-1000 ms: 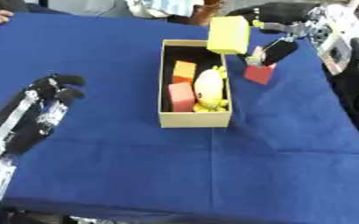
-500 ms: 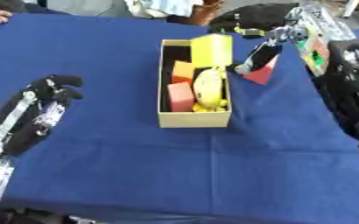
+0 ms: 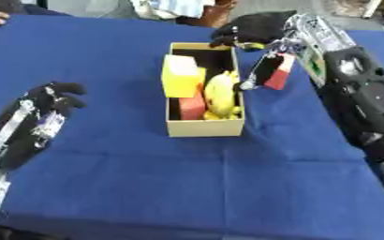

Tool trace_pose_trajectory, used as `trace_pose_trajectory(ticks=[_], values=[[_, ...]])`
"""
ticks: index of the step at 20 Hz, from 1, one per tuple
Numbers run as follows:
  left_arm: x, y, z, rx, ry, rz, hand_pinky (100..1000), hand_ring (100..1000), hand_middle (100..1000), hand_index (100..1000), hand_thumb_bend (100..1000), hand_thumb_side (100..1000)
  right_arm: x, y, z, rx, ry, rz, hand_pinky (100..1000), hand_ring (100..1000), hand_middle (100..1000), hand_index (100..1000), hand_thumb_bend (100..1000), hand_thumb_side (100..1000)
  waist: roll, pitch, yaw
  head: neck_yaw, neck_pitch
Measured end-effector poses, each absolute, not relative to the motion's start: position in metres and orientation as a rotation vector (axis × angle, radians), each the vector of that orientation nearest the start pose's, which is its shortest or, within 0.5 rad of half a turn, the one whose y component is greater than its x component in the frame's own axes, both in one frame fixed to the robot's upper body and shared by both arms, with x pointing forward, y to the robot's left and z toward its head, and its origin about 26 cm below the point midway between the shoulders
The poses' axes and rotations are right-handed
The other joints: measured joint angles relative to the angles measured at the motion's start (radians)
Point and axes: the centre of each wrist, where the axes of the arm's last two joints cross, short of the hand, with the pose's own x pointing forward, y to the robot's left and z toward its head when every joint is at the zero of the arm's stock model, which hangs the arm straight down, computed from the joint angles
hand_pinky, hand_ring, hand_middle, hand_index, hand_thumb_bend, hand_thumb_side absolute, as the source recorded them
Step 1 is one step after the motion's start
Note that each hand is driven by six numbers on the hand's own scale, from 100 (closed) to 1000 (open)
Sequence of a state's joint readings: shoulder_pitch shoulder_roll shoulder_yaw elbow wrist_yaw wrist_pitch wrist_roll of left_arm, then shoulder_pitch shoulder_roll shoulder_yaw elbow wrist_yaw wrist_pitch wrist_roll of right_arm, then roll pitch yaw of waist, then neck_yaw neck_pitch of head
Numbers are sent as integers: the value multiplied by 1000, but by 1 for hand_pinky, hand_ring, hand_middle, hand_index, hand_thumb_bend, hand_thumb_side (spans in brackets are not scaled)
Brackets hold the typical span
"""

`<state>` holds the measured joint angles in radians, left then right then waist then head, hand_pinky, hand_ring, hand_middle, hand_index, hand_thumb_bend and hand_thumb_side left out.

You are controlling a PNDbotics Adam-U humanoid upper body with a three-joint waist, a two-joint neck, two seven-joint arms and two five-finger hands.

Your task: Pick up objects on the table and place them in the box.

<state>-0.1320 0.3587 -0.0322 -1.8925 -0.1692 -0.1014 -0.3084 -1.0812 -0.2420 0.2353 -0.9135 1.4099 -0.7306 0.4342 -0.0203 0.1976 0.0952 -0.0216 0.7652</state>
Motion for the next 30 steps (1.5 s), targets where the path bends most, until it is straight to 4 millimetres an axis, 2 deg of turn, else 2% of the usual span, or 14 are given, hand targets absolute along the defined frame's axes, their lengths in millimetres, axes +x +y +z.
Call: trace_pose_trajectory(ticks=[5, 7, 8, 10, 11, 13, 18, 22, 25, 30], values=[[292, 282, 129, 168, -1960, -829, 844, 713, 746, 843, 100, 808, 488, -159, 213, 1063, 1436, -2745, 974, 1000, 1000, 1000, 460, 594, 0, 0, 1, -3, 0], [292, 282, 129, 168, -1960, -829, 844, 713, 746, 843, 100, 809, 490, -163, 212, 1065, 1434, -2739, 970, 1000, 1000, 1000, 399, 550, 0, 0, 1, -3, 0], [292, 282, 129, 168, -1960, -829, 844, 713, 746, 843, 100, 809, 491, -166, 210, 1064, 1443, -2739, 965, 1000, 1000, 1000, 333, 506, 0, 0, 1, -2, 0], [292, 283, 129, 168, -1959, -829, 844, 713, 746, 843, 100, 809, 493, -174, 206, 1059, 1481, -2742, 964, 1000, 1000, 1000, 309, 489, 0, 0, -1, 1, 0], [292, 283, 129, 168, -1959, -829, 844, 713, 746, 843, 100, 810, 494, -179, 204, 1058, 1505, -2744, 955, 1000, 1000, 1000, 195, 413, 0, 0, -1, 3, 0], [292, 283, 128, 168, -1957, -828, 844, 713, 746, 843, 100, 811, 496, -193, 200, 1057, 1572, -2753, 942, 1000, 1000, 1000, 100, 319, 0, 0, -3, 8, 0], [291, 283, 128, 168, -1954, -827, 845, 713, 746, 843, 100, 813, 503, -232, 188, 1019, 1816, -2758, 916, 1000, 1000, 1000, 100, 192, 0, 0, -10, 20, 0], [291, 283, 127, 168, -1952, -826, 846, 713, 747, 843, 100, 813, 506, -257, 172, 971, 2029, -2748, 905, 997, 1000, 1000, 100, 193, 0, 0, -13, 24, 0], [291, 283, 127, 169, -1952, -826, 846, 713, 747, 843, 100, 814, 506, -267, 164, 933, 2148, -2733, 900, 989, 1000, 1000, 100, 198, 0, 0, -14, 28, 0], [291, 284, 127, 170, -1951, -827, 846, 713, 747, 843, 100, 814, 506, -270, 162, 871, 2273, -2685, 893, 976, 1000, 1000, 100, 198, 0, 0, -15, 30, 0]])
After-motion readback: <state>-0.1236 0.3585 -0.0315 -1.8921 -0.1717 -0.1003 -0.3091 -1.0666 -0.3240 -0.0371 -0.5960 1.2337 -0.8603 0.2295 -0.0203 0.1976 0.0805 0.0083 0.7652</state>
